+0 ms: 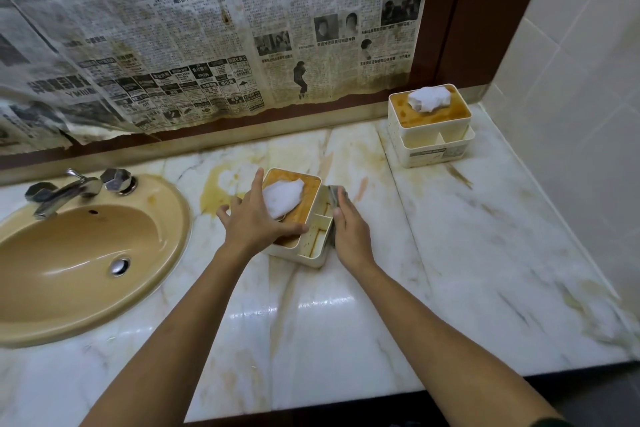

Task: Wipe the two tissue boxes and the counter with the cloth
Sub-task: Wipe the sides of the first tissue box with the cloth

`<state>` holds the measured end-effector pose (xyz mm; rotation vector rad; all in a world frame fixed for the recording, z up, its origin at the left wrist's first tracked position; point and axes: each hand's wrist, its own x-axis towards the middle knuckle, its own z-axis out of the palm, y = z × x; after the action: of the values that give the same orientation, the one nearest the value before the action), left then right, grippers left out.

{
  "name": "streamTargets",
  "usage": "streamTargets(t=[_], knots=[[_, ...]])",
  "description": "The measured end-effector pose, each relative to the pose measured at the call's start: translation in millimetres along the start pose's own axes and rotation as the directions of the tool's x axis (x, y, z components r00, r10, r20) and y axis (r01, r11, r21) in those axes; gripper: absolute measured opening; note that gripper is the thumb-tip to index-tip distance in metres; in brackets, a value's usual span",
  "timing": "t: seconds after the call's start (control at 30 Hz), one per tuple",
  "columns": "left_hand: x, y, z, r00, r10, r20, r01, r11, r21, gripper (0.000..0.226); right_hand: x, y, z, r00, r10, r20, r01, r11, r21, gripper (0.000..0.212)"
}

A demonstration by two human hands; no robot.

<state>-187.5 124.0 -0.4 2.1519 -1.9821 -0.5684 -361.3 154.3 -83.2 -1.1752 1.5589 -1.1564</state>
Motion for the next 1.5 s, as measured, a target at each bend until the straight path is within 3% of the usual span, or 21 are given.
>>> streamTargets(t=[0.27,0.57,0.83,0.97,1.17,1.4,1.5], knots=[[0.8,-1.1,-0.3,1.0,0.017,-0.016,-0.016,1.0,0.009,0.141,-66.8,0.1,15.7,1.0,-0.018,0.015,0.017,0.995,0.098,0.047],[-2.2,-5.2,1.3,1.0,-0.003,-0.024,0.002,1.0,-0.031,0.133,5.9,-9.3,-3.5,0.996,0.087,-0.002,-0.087,0.994,0.067,0.045],[-3.5,-2.4,1.1,0.999,-0.005,-0.041,0.003,0.999,-0.051,0.135,-86.3,-5.3,26.0,0.998,0.053,-0.016,-0.048,0.974,0.221,0.045],[-3.8,-1.0,-0.5,0.999,-0.004,-0.033,0.002,0.999,-0.041,0.136,-32.9,-12.9,16.5,0.989,0.123,-0.088,-0.11,0.984,0.138,0.043],[-4.0,-1.4,-1.1,1.0,-0.001,-0.021,0.0,0.999,-0.052,0.132,35.5,-20.4,-10.8,0.987,0.143,-0.075,-0.146,0.988,-0.041,0.04],[-3.0,-5.7,5.3,0.996,0.073,-0.047,-0.077,0.994,-0.078,0.132,15.9,-8.3,-41.4,0.976,0.184,-0.119,-0.175,0.981,0.082,0.031],[-6.2,-5.4,7.7,0.997,0.023,-0.074,-0.024,1.0,-0.017,0.133,3.1,-10.2,-56.9,0.967,0.217,-0.135,-0.193,0.966,0.17,0.028]])
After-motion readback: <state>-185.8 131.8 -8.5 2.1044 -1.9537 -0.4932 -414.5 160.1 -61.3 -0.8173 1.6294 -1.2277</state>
